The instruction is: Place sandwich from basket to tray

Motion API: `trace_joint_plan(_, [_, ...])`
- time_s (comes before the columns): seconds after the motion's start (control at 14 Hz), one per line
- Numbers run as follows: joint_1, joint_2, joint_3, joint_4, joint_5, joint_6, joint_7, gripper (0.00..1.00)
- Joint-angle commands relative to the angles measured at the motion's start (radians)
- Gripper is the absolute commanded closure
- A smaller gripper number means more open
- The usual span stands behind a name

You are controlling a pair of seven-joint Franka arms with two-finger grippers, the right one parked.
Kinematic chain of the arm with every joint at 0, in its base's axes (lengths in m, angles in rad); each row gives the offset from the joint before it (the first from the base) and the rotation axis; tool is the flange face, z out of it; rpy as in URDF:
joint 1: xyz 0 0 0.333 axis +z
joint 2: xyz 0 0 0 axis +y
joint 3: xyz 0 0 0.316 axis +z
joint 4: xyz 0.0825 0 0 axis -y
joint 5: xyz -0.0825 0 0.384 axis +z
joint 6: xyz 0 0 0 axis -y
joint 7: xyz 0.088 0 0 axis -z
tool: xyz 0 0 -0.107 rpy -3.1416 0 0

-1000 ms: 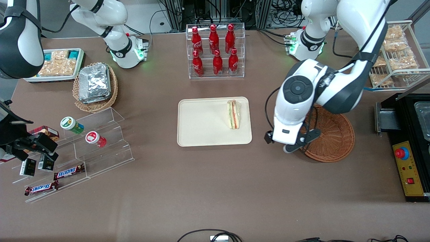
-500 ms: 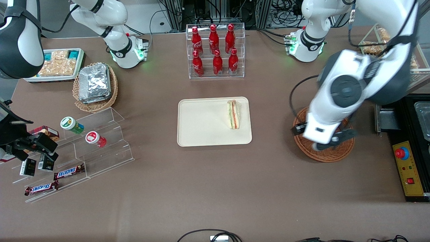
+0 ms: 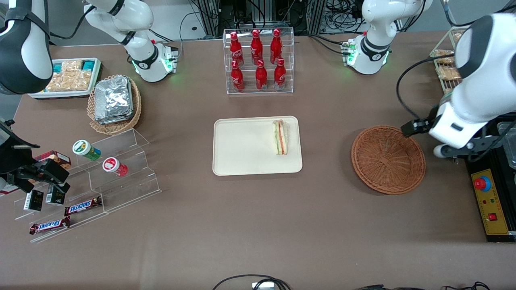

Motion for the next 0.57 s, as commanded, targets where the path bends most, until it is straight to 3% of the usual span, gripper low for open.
trace_joint_plan(0.0, [-0.006, -0.068, 0.051, -0.031, -0.032, -0.038, 0.105, 0.0])
trace_joint_plan(0.5, [-0.003, -0.113, 0.095, -0.025, -0.063, -0.068, 0.263, 0.0])
